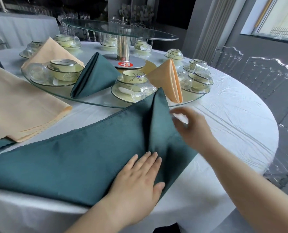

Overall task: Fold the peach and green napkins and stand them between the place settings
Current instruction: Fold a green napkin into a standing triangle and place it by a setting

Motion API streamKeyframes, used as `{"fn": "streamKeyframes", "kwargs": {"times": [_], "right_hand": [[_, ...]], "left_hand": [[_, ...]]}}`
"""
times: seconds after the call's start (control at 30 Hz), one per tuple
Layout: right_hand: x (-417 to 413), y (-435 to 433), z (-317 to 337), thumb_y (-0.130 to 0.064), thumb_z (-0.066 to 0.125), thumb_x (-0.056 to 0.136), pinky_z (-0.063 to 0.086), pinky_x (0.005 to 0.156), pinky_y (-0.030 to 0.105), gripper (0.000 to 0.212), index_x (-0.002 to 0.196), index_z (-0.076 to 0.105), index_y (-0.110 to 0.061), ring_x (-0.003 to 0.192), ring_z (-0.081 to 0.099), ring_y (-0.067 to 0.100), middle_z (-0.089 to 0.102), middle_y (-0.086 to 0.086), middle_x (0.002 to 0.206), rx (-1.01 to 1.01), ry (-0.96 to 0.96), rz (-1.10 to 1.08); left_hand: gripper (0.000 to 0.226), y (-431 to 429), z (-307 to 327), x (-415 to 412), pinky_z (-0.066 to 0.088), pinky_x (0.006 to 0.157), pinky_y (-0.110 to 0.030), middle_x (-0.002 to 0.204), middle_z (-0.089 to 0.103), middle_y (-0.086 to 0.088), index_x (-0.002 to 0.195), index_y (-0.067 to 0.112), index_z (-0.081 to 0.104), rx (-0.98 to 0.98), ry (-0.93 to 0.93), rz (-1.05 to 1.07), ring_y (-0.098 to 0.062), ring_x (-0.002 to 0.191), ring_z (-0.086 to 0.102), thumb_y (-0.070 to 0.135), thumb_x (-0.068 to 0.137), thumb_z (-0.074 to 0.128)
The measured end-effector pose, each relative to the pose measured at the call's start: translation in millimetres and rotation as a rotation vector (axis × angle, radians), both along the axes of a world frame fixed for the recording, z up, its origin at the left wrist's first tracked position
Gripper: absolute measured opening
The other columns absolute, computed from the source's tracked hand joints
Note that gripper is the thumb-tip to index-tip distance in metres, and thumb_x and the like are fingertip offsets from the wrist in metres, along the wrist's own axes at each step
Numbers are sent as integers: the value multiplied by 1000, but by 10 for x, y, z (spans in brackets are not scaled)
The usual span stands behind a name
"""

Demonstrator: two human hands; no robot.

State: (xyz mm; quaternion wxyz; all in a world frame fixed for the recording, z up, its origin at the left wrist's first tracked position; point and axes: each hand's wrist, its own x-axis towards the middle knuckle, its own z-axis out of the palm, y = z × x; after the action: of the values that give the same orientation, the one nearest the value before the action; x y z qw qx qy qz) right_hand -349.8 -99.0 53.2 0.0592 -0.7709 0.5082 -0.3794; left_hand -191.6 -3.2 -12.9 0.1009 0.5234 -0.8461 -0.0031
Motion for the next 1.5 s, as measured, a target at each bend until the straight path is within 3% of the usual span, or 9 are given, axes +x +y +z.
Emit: {"fn": "streamKeyframes", "kwargs": {"times": [0.2,0.33,0.57,0.63,0.73,0.97,1.17,1.33,1.5], "right_hand": [[-256,518,-490,-39,35,83,27,103,18,48,110,65,-11,114,54,18,62,6,121,105,380,149],[-564,211,-426,-48,23,85,19,104,22,59,127,52,-16,129,40,18,46,3,138,204,444,-56],[-864,2,-317,-30,48,92,26,90,31,26,109,59,-13,112,41,29,58,8,111,333,215,-471],[-822,37,-327,-29,50,91,26,86,31,19,97,61,-14,107,42,29,60,8,104,338,241,-459],[-790,54,-322,-22,50,90,22,81,32,11,85,59,-17,104,42,29,63,8,99,315,277,-453],[-751,87,-275,-19,50,88,21,84,32,15,91,64,-14,108,41,30,59,9,107,285,344,-466],[-511,252,-211,-11,59,85,24,90,35,14,94,68,-9,111,44,36,60,12,112,81,288,-346],[-52,242,-209,-18,60,86,24,102,27,31,116,61,-10,124,43,27,53,9,130,179,312,-21],[162,122,-335,-28,54,90,17,109,24,46,131,46,-12,135,32,19,38,5,144,297,407,55]], "left_hand": [[66,29,69,-17,24,100,-34,128,57,-4,119,10,61,114,-39,26,-10,117,54,45,89,13],[96,41,108,-49,-24,101,-23,134,-30,17,143,22,-17,94,-85,-20,3,127,-27,49,52,-26],[97,31,104,-56,-25,99,-16,134,-23,24,147,26,-7,51,3,4,8,124,-28,54,54,-22],[86,22,138,-24,-4,108,-16,149,12,16,143,24,29,-39,96,24,4,135,-6,56,69,-1],[48,32,155,34,34,94,-26,109,68,7,102,21,69,-94,250,1,-7,111,43,48,78,36],[44,316,124,704,20,102,-13,118,59,13,110,35,49,-103,216,-122,7,121,38,62,91,19],[44,681,5,1910,21,103,-14,138,23,43,129,62,27,49,214,175,22,128,16,69,86,26],[64,771,-10,2438,-1,107,-4,135,29,42,127,63,27,4,151,345,22,128,10,26,75,31],[67,676,-103,2618,6,108,-17,139,36,7,133,26,29,-144,153,486,0,128,25,-14,80,41]]}}
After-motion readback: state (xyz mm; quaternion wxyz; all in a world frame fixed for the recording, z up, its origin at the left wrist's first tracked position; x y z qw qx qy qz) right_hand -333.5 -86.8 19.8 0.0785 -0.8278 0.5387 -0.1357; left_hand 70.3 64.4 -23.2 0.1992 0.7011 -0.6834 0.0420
